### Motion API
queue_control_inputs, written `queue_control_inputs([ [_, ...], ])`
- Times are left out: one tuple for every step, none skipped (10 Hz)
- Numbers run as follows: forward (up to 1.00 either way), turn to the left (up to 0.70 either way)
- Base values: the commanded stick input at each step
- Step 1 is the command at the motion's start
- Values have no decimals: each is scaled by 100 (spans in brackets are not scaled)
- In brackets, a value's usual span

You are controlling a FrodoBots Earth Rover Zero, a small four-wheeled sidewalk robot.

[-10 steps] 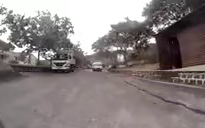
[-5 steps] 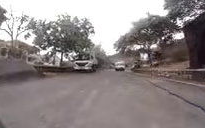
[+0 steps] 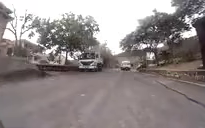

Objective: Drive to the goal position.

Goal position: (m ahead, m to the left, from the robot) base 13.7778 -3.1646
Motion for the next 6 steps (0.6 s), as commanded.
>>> queue_control_inputs([
  [70,-27],
  [70,-27],
  [70,-21],
  [70,-10],
  [70,0],
  [70,0],
])
